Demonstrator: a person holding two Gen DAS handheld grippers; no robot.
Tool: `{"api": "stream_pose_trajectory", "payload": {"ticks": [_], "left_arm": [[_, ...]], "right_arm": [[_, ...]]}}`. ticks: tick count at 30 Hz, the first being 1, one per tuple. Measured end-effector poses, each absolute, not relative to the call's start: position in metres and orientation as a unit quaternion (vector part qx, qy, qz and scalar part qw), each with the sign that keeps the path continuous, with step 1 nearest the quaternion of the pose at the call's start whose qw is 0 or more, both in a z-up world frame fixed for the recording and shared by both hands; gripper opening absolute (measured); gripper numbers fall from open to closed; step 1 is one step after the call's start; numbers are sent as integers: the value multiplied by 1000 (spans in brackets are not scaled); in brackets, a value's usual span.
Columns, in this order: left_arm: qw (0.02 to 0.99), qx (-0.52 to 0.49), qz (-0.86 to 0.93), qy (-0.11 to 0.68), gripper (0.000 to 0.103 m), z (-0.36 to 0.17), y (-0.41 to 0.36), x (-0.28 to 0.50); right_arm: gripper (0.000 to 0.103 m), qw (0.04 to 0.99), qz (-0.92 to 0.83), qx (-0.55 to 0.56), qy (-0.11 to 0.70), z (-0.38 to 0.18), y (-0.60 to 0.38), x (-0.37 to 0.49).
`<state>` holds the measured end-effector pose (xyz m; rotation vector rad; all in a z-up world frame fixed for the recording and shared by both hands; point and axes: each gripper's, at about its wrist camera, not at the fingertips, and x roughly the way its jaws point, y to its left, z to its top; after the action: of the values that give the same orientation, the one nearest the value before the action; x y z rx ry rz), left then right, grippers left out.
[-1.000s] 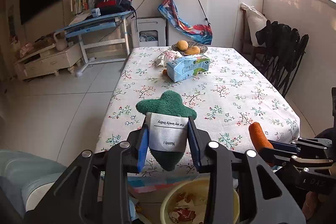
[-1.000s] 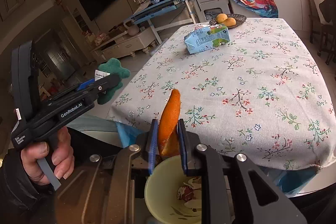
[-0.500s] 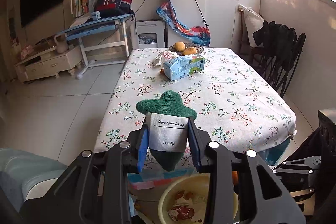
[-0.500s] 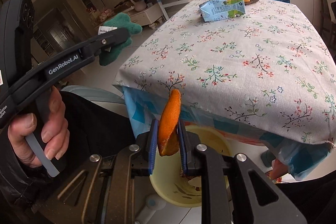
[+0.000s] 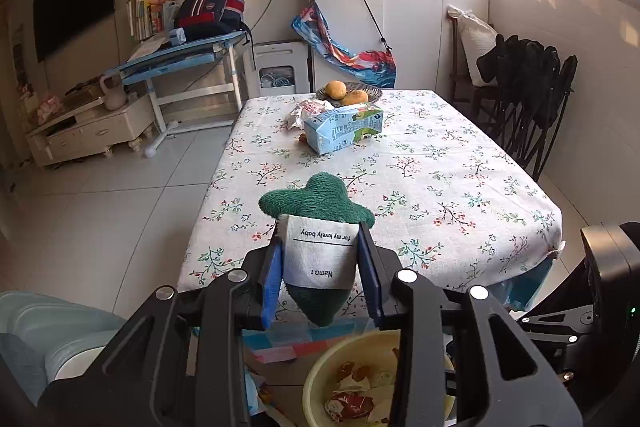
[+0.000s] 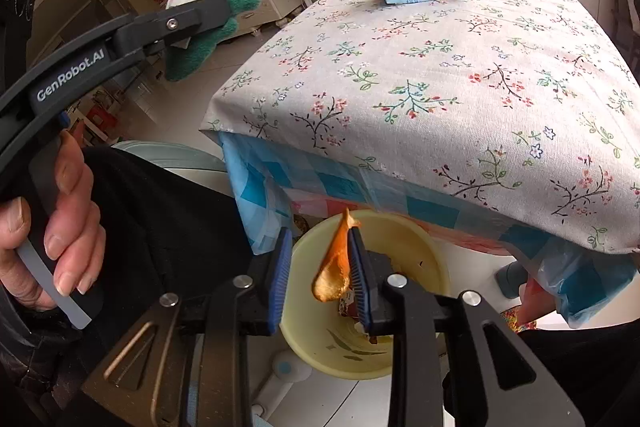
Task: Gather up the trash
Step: 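Carry the orange peel to the yellow bucket and open the right gripper, then lower the green sponge into the yellow bucket and open the left gripper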
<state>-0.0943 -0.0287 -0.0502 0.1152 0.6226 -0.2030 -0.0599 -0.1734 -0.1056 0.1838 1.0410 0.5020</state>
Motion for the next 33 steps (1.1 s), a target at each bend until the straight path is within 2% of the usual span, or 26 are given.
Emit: {"api": "stream_pose_trajectory", "payload": {"ticks": [14,19,33], "left_arm": [[938,78,-121,315,33,-55,-37,-101],[928,89,-147,330,33,-64,-42,-107],[903,147,-189,356,33,-88,-58,-127]], "right_arm": [[45,854,205,119,463,-94,-191,-58],[53,864,181,134,450,-90,-204,-58],[59,879,141,165,424,-84,-223,-60]]}}
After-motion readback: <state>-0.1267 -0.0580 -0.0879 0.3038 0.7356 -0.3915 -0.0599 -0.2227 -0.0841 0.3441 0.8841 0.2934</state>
